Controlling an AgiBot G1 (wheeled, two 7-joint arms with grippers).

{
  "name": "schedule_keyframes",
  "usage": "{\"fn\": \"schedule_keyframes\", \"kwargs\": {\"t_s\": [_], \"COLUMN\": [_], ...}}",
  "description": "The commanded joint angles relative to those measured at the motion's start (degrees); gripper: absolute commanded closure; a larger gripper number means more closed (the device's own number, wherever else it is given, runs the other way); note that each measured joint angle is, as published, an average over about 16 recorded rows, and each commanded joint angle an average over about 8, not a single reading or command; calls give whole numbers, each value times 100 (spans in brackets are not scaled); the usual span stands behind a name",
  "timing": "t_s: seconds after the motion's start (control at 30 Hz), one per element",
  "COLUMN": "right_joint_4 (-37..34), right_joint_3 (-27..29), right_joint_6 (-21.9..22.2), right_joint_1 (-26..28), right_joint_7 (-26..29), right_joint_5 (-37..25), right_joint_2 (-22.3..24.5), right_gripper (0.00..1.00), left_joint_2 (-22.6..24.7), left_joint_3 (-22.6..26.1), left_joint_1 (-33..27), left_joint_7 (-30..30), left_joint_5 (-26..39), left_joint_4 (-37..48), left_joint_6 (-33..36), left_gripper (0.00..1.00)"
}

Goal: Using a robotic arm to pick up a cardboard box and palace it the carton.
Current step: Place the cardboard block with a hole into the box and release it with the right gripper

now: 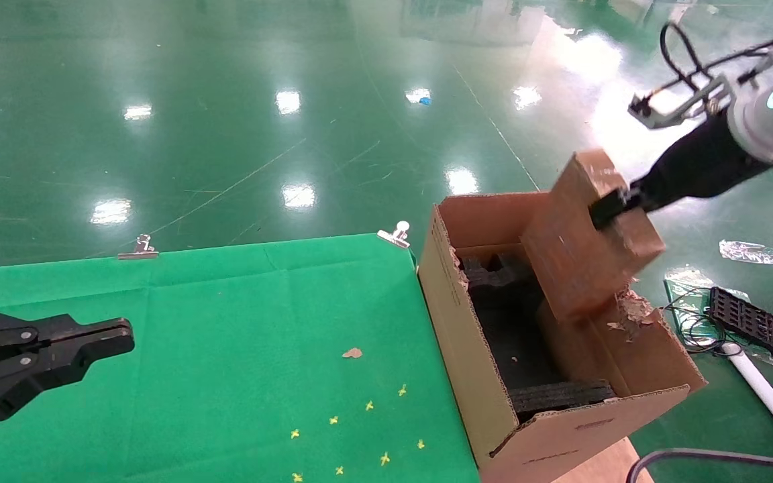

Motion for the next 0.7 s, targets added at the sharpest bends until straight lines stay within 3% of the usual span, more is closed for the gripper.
{"fn": "schedule_keyframes", "kwargs": {"t_s": [0.03,0.47,0.7], "right_joint_4": [-116,-361,-365], "right_joint_3": [-44,-166,-154], "right_joint_6": [46,304,911], "right_joint_1": [-117,-659,-1116], "right_joint_7": [55,274,373], "right_joint_5": [-61,-235,-218], "right_joint_2": [-20,-67,-77], "right_gripper": [100,100,100], "left_joint_2": [0,-2,-3], "left_joint_3": [1,5,8], "left_joint_1": [0,-1,-2], "left_joint_7": [0,3,4], "left_joint_5": [0,-4,-5], "left_joint_4": [0,0,0], "left_joint_6": [0,-2,-3], "left_gripper": [0,0,0]}}
